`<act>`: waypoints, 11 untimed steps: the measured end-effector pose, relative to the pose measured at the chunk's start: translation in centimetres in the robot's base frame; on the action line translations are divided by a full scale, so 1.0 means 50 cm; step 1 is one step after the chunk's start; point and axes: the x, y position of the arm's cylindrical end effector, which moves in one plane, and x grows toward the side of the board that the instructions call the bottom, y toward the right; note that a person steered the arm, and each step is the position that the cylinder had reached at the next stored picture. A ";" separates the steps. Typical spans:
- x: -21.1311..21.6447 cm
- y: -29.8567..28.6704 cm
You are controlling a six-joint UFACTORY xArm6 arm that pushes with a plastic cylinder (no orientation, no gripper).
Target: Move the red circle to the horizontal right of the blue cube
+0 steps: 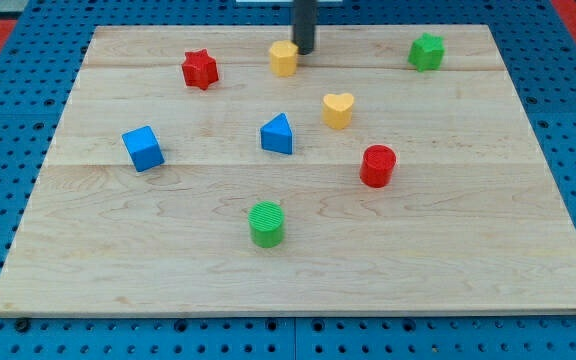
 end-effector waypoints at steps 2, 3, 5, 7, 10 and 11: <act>0.020 0.070; 0.087 0.137; 0.291 0.212; 0.480 0.290; 0.340 0.195; 0.290 0.195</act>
